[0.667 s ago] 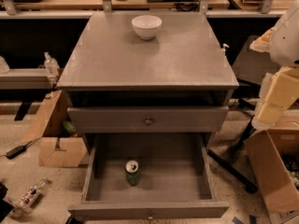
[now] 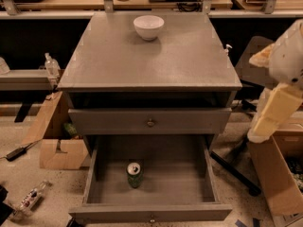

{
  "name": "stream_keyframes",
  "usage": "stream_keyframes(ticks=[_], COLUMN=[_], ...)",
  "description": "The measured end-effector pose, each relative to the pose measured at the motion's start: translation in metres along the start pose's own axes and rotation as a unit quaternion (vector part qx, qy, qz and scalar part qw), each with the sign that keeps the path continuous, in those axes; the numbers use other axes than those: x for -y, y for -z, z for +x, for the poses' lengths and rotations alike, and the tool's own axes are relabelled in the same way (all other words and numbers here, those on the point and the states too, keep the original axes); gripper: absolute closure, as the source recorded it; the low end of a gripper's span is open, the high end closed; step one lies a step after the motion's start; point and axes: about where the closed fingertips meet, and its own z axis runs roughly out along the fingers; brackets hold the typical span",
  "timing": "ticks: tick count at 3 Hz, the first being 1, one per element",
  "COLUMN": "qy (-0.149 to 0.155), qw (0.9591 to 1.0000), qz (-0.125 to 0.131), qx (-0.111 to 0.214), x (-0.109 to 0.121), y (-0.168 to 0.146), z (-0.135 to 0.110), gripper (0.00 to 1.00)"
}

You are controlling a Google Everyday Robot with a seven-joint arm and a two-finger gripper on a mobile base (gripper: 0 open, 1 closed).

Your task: Pick green can from middle drawer and place on counter

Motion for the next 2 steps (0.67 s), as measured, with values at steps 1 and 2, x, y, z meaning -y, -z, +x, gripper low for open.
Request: stream_keyframes(ticks=[1,2], qy=[-0.038,-0.069], qw=[0.9925,0.9727], qz=[-0.048,-0.064], qx=[0.106,0.212], x=[-0.041,-0.068], y=[-0.091,-0.164], z=[0.033,0.041], gripper=[0.0,0.0])
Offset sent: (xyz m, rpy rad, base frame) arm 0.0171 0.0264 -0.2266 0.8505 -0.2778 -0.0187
